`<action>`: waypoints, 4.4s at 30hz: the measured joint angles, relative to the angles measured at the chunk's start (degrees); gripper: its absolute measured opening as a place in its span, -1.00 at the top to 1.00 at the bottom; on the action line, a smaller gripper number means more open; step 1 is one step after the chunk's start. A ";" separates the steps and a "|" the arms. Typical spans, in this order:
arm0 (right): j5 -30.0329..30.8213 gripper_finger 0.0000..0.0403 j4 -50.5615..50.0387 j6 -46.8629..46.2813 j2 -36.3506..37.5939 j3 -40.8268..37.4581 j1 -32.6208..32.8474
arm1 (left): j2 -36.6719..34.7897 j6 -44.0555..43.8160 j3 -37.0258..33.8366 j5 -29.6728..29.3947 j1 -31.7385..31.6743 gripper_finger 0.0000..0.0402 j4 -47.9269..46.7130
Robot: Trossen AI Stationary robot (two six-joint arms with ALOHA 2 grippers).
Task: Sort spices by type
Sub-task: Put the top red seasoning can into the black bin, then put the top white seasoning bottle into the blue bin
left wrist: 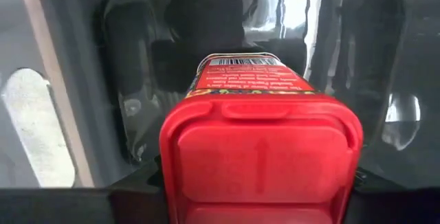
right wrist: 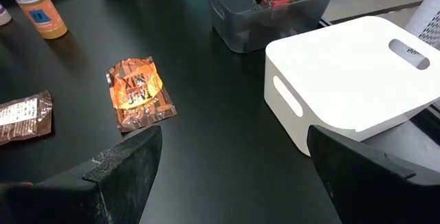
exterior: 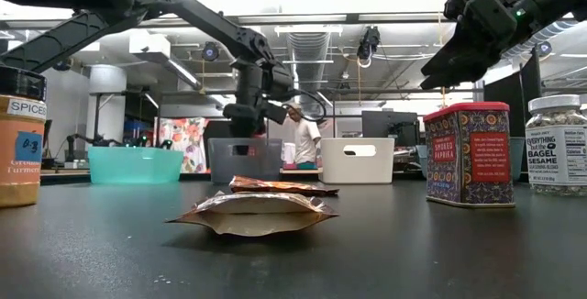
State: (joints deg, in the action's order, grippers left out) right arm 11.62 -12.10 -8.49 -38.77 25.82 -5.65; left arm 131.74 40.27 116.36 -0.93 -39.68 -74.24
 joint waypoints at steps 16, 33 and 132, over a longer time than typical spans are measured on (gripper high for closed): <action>0.02 -0.76 0.40 0.52 0.01 0.00 -0.01 | 0.00 -0.27 -0.81 0.02 0.00 -0.05 1.46; 0.02 -0.76 0.37 0.54 0.01 0.00 0.00 | 0.00 -1.41 6.23 0.02 0.00 -0.12 -2.59; -0.02 -0.76 0.65 -3.06 -0.01 0.02 0.01 | -13.07 -6.76 7.76 14.05 11.61 0.99 -6.37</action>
State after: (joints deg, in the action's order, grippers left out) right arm 11.60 -11.45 -11.54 -38.79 25.85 -5.64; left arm 118.67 33.51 124.12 13.13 -28.08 -80.61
